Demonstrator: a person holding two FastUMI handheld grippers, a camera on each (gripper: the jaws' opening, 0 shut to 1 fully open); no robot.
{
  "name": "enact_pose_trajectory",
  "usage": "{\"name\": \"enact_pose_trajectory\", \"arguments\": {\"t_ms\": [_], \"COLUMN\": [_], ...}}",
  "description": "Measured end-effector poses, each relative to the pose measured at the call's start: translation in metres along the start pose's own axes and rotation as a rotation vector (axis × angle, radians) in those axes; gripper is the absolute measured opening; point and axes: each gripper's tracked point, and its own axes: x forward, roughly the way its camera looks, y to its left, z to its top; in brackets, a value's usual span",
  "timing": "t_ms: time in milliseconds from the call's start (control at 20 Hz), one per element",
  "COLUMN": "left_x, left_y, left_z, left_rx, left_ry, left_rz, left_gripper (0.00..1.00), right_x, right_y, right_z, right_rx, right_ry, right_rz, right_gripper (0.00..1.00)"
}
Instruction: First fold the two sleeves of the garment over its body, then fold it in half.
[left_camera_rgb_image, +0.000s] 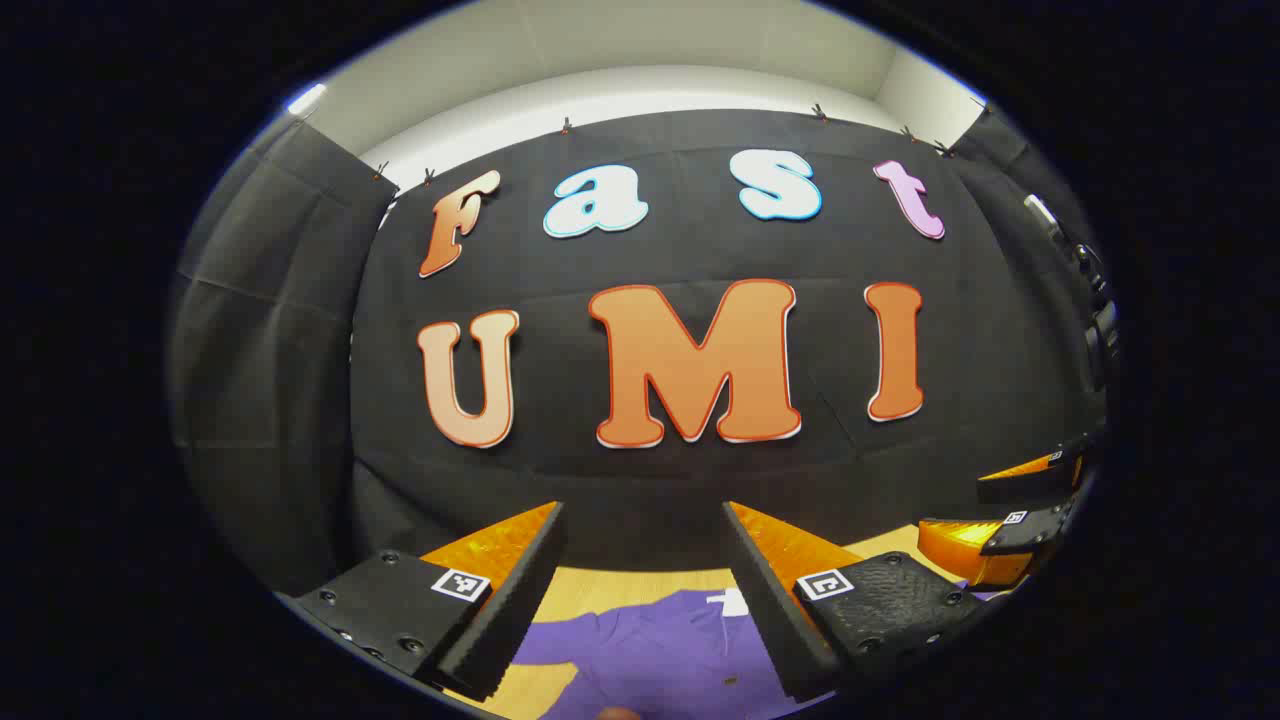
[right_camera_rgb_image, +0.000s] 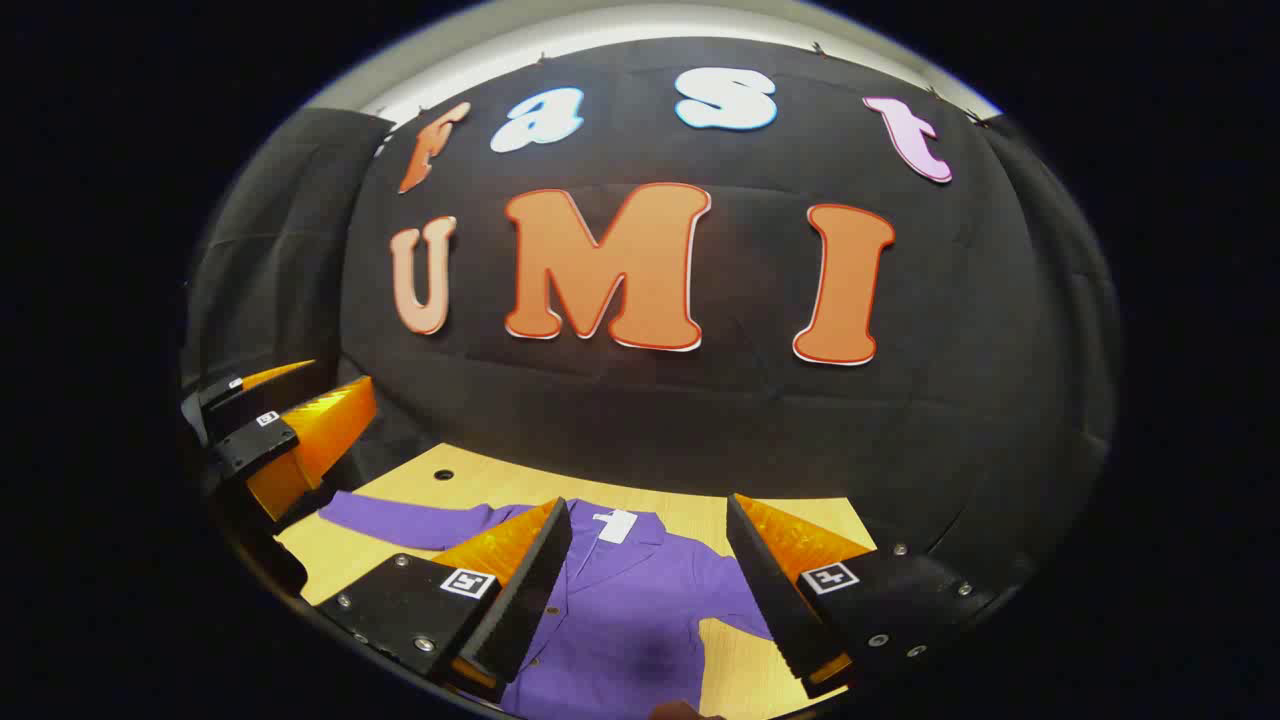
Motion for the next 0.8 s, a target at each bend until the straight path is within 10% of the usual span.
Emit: {"name": "enact_pose_trajectory", "arguments": {"t_ms": [800], "left_x": [0.033], "left_y": [-0.028], "left_z": [-0.023], "left_rx": [-0.003], "left_ry": [0.011], "left_rz": [-0.124], "left_gripper": [0.96], "right_x": [0.007], "right_y": [-0.012], "right_z": [0.023], "right_rx": [-0.014], "right_ry": [-0.161], "right_rz": [-0.109], "right_gripper": [0.95]}}
